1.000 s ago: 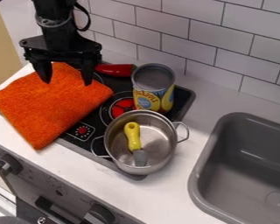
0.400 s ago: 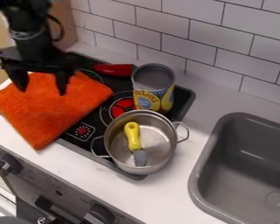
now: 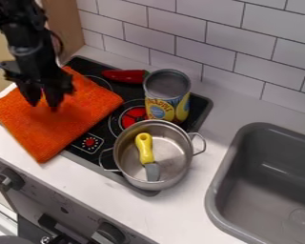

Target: Wipe the burner

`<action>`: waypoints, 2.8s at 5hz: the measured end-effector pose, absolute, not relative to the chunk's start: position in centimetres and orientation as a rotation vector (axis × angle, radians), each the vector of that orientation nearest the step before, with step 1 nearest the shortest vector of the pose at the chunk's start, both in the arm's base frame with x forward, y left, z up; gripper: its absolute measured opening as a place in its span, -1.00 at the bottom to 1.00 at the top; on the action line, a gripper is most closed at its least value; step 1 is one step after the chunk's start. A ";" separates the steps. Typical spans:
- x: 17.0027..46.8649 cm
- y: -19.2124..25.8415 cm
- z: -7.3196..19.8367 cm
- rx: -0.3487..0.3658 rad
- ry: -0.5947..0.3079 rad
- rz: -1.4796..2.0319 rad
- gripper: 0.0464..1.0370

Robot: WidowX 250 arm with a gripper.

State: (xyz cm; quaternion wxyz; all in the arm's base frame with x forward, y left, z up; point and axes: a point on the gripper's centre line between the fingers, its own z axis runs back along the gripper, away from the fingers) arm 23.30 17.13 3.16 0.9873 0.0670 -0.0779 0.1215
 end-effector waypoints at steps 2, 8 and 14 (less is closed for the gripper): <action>23.5 17.3 1.3 0.078 -0.123 0.125 -0.98; 28.4 14.2 1.9 0.018 -0.160 0.308 -0.99; 28.9 14.9 5.6 -0.017 -0.168 0.433 0.87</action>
